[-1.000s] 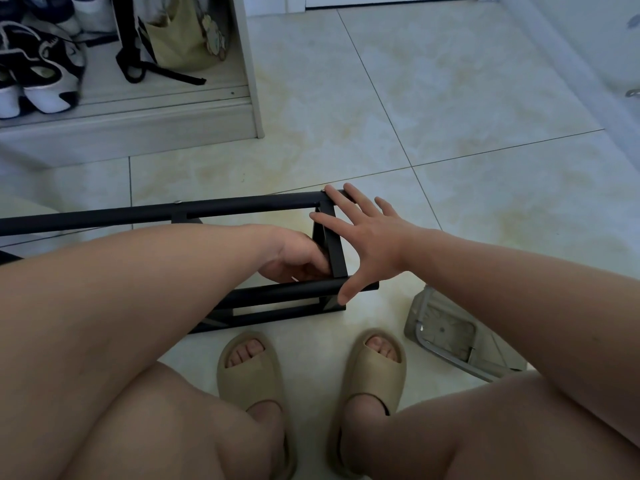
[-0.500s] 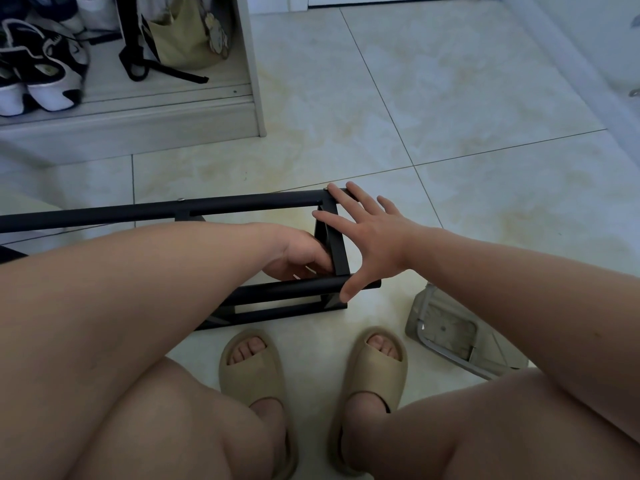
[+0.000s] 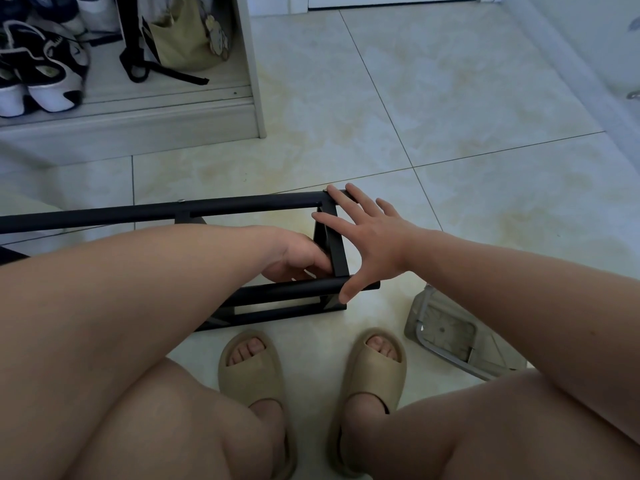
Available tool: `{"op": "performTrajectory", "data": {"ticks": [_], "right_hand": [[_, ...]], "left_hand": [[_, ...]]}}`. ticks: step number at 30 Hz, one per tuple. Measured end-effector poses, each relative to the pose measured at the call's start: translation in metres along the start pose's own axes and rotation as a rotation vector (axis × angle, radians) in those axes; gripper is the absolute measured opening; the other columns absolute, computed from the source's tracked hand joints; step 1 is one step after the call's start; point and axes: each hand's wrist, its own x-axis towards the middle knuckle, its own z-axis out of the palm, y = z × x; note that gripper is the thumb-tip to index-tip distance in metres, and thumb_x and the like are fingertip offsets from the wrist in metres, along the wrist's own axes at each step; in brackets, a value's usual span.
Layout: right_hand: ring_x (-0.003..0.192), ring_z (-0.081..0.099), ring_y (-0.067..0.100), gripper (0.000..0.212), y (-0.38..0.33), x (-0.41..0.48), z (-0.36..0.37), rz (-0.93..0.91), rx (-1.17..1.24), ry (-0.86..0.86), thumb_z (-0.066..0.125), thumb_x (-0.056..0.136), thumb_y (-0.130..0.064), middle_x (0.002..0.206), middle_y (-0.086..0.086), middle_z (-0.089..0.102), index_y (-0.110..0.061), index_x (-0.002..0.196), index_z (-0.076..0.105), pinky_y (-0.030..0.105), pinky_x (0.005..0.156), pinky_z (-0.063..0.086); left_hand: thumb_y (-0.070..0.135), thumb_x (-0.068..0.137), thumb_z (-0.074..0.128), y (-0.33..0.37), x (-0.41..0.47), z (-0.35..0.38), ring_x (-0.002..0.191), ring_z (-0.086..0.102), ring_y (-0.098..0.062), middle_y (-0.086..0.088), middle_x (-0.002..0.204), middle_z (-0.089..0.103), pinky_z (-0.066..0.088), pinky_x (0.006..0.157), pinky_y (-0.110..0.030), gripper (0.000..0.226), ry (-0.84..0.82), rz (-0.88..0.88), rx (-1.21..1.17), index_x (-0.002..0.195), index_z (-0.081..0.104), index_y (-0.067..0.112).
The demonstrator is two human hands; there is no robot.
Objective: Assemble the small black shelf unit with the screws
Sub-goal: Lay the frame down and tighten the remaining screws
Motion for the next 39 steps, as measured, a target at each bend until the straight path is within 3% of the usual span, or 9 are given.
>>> {"op": "performTrajectory", "data": {"ticks": [6, 8, 11, 15, 21, 26, 31, 34, 39], "right_hand": [[0.149, -0.034, 0.021, 0.143, 0.0, -0.0001, 0.0002, 0.0, 0.004, 0.0, 0.059, 0.043, -0.098, 0.16, -0.01, -0.037, -0.045, 0.157, -0.01, 0.061, 0.123, 0.001], [0.149, -0.034, 0.021, 0.143, -0.0003, 0.0, 0.0002, 0.0, -0.001, -0.001, 0.058, 0.043, -0.099, 0.16, -0.01, -0.038, -0.045, 0.157, -0.011, 0.062, 0.123, 0.001], [0.149, -0.034, 0.021, 0.143, -0.0002, 0.0003, 0.0002, 0.0, -0.001, -0.001, 0.059, 0.043, -0.098, 0.16, -0.01, -0.038, -0.046, 0.156, -0.011, 0.062, 0.123, 0.001], [0.149, -0.034, 0.021, 0.143, -0.0001, 0.0005, 0.0007, 0.002, 0.005, -0.001, 0.06, 0.043, -0.098, 0.16, -0.01, -0.038, -0.047, 0.156, -0.011, 0.062, 0.123, 0.001], [0.149, -0.033, 0.021, 0.143, 0.0005, 0.0005, 0.0006, 0.003, 0.002, 0.004, 0.06, 0.044, -0.098, 0.16, -0.01, -0.037, -0.046, 0.157, -0.01, 0.062, 0.123, 0.002], [0.15, -0.033, 0.022, 0.142, -0.0002, 0.0003, 0.0002, 0.004, -0.005, 0.006, 0.062, 0.045, -0.097, 0.161, -0.009, -0.037, -0.046, 0.157, -0.01, 0.062, 0.123, 0.002], [0.15, -0.032, 0.022, 0.142, -0.0008, -0.0005, -0.0004, 0.007, -0.011, 0.002, 0.063, 0.046, -0.097, 0.161, -0.009, -0.037, -0.046, 0.157, -0.01, 0.062, 0.123, 0.002], [0.15, -0.032, 0.022, 0.142, -0.0007, -0.0001, -0.0009, 0.007, -0.01, -0.001, 0.062, 0.046, -0.097, 0.16, -0.009, -0.037, -0.046, 0.157, -0.01, 0.062, 0.123, 0.002], [0.15, -0.032, 0.022, 0.142, -0.0008, -0.0004, -0.0007, 0.007, -0.012, 0.0, 0.063, 0.046, -0.097, 0.16, -0.01, -0.037, -0.045, 0.157, -0.01, 0.062, 0.123, 0.003]], "left_hand": [[0.007, 0.089, 0.065, 0.0005, -0.0015, -0.0058, 0.084, 0.07, -0.015, 0.003, 0.109, 0.074, 0.052, 0.076, -0.028, 0.021, -0.029, -0.01, -0.041, 0.101, 0.074, 0.022], [0.016, 0.089, 0.066, -0.0009, -0.0026, -0.0059, 0.095, 0.069, -0.017, 0.003, 0.116, 0.074, 0.052, 0.084, -0.03, 0.019, -0.035, -0.019, -0.01, 0.104, 0.075, 0.024], [0.022, 0.089, 0.069, -0.003, -0.0024, -0.0032, 0.118, 0.064, -0.022, 0.002, 0.12, 0.073, 0.044, 0.108, -0.039, 0.022, -0.013, -0.01, 0.037, 0.11, 0.075, 0.022], [0.019, 0.087, 0.072, -0.0004, -0.003, -0.0016, 0.099, 0.066, -0.02, -0.001, 0.114, 0.075, 0.049, 0.091, -0.032, 0.011, 0.023, -0.018, 0.031, 0.097, 0.076, 0.022], [0.007, 0.091, 0.065, 0.0012, -0.003, -0.0047, 0.094, 0.067, -0.017, 0.002, 0.101, 0.074, 0.049, 0.083, -0.028, 0.016, -0.001, -0.02, 0.007, 0.093, 0.074, 0.021], [0.017, 0.093, 0.064, 0.0002, -0.0015, -0.0051, 0.101, 0.065, -0.022, -0.002, 0.117, 0.073, 0.047, 0.091, -0.033, 0.018, -0.013, -0.068, 0.021, 0.107, 0.073, 0.02], [0.023, 0.091, 0.069, -0.0004, -0.0004, -0.004, 0.095, 0.066, -0.019, 0.006, 0.103, 0.076, 0.048, 0.087, -0.031, 0.013, -0.008, -0.068, 0.077, 0.102, 0.075, 0.026], [0.018, 0.091, 0.068, 0.0019, 0.0009, -0.0049, 0.091, 0.068, -0.017, 0.003, 0.1, 0.077, 0.049, 0.079, -0.029, 0.01, -0.01, -0.06, 0.07, 0.095, 0.074, 0.024], [0.008, 0.092, 0.064, 0.0049, 0.0013, -0.0055, 0.1, 0.064, -0.021, -0.001, 0.105, 0.072, 0.048, 0.085, -0.032, 0.015, -0.025, -0.066, 0.026, 0.099, 0.072, 0.018]]}}
